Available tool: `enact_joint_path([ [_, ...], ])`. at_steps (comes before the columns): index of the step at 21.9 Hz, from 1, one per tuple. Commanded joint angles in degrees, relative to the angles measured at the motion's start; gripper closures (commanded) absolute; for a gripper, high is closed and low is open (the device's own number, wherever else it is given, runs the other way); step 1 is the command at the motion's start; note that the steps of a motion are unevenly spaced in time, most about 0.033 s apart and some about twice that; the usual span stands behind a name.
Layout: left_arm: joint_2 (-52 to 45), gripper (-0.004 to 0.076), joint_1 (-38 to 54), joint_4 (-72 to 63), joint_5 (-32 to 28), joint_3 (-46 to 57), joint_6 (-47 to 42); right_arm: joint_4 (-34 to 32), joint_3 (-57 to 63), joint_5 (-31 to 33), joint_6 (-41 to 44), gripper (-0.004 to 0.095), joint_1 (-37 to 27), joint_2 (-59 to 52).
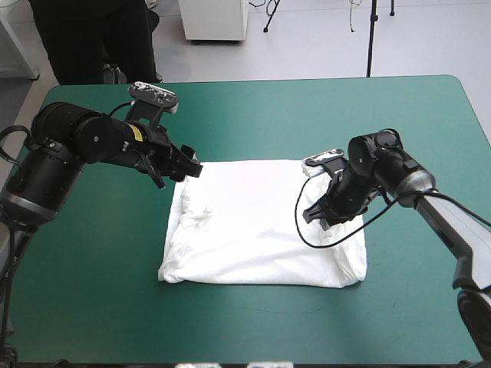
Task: Fold the cloth
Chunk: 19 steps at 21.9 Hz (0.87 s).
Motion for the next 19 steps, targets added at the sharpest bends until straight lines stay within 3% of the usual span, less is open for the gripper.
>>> enact_joint_path([
  [1,-4.1,0.0214,-0.2,2.1,2.0,0.1,-3.8,-6.6,-1.8,2.6,4.5,0.0484,0.0,-6.8],
  [6,-8.4,0.0214,-0.2,4.9,2.0,7.8,-9.8,-10.6,-1.7,2.6,9.5,0.0484,0.0,-14.3],
  [12,-13.8,0.0214,-0.2,4.2,0.9,27.2,-16.5,-11.8,-0.4,1.8,15.0,0.0484,0.0,-25.2],
  [19,-13.7,0.0214,-0.2,4.9,-12.7,46.3,-21.7,-11.7,17.3,-3.9,17.6,0.0484,0.0,-34.5],
])
